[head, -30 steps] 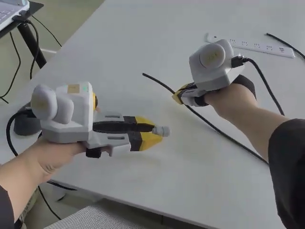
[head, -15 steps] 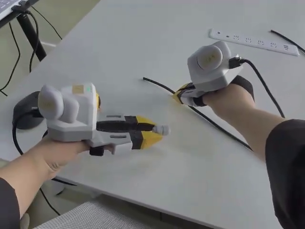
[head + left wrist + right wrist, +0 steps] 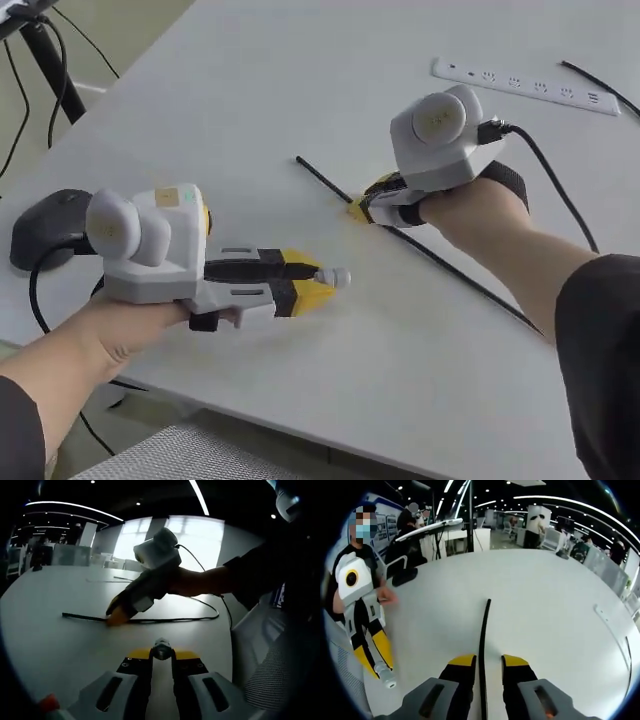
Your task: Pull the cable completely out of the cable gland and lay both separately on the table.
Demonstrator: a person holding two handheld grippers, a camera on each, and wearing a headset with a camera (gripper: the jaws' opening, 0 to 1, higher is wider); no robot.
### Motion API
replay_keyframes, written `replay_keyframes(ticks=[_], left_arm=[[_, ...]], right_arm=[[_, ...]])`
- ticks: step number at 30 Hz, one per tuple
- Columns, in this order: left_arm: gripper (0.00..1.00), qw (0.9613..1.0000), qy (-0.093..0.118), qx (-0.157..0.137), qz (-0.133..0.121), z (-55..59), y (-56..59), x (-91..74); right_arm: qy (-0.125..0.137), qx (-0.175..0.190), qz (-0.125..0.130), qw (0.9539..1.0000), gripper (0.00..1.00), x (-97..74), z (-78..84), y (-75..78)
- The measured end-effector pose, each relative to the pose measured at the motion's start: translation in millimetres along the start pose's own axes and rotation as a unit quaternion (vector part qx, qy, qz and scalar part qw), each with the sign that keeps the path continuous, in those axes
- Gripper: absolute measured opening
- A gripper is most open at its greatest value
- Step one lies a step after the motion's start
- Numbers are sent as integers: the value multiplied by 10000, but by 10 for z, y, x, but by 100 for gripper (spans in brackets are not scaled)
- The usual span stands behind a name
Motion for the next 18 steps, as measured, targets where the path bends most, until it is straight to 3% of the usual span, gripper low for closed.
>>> replay_keyframes(ticks=[9, 15, 18], left_arm=[[15, 9999, -101, 127, -3, 47, -13, 41], [15, 9990, -335, 279, -38, 119, -2, 62], [15, 9991, -338, 239, -20, 129, 16, 60]], right_arm=[[16, -53, -6, 10000, 20, -66, 48, 32], [130, -101, 12, 9999, 21, -181, 43, 29], [188, -122, 37, 9997, 21, -258, 18, 47]])
Point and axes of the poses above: the centre of the closed fingertips' face, and the gripper's own axes: x roughly forward along the fingers, y roughly to its right, z roughly out of its underside, the point moved 10 cm from there along -x, roughly backward along the fingers, and after that the axes turned 11 degrees about x, right-handed, at the moved point
